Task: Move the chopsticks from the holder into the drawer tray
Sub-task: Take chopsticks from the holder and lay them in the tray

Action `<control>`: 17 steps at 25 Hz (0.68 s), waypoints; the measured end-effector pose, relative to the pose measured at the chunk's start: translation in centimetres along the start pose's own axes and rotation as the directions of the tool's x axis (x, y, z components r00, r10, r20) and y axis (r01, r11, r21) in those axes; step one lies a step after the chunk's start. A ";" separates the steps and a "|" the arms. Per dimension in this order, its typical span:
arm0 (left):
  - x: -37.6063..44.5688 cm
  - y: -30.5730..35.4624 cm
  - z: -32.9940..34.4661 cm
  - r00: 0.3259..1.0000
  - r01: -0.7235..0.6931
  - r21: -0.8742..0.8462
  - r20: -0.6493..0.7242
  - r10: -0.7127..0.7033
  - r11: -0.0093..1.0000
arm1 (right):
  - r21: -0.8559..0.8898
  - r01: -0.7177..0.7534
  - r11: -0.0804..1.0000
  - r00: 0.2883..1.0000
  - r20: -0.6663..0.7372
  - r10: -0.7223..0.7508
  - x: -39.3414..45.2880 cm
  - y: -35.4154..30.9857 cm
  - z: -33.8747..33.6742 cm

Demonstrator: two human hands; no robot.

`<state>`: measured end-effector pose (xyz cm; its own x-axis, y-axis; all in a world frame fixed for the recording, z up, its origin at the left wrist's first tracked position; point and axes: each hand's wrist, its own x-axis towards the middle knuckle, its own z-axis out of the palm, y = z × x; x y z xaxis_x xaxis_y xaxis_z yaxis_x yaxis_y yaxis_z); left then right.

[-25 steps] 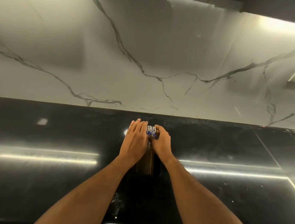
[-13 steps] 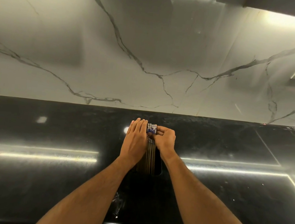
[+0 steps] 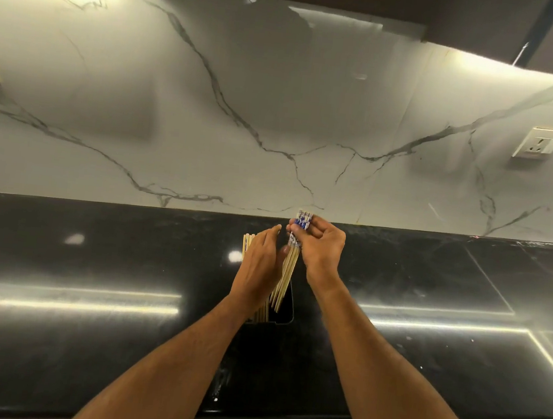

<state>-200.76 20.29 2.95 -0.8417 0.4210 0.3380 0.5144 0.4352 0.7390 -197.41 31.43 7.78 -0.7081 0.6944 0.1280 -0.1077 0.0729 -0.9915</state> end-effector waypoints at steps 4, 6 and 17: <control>0.2 4.0 -1.4 0.999 0.002 -0.139 0.044 0.005 0.990 | 0.202 0.065 0.977 0.998 -0.032 -0.059 -1.2 -5.1 -1.8; 0.1 5.8 -2.3 0.994 -0.014 -0.251 0.100 0.040 0.968 | 0.305 0.076 0.949 0.997 -0.044 -0.066 -2.0 -6.9 -2.8; -9.4 5.9 -4.6 0.889 0.160 -0.168 0.453 -0.068 0.973 | -0.414 0.253 0.874 0.963 0.189 -0.190 -10.5 -4.3 -8.8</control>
<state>-190.55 15.18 6.81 -0.7086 0.7055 -0.0139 0.3382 0.3568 0.8708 -183.41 30.16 10.49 -0.7937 0.5199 0.3157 0.0156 0.5363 -0.8439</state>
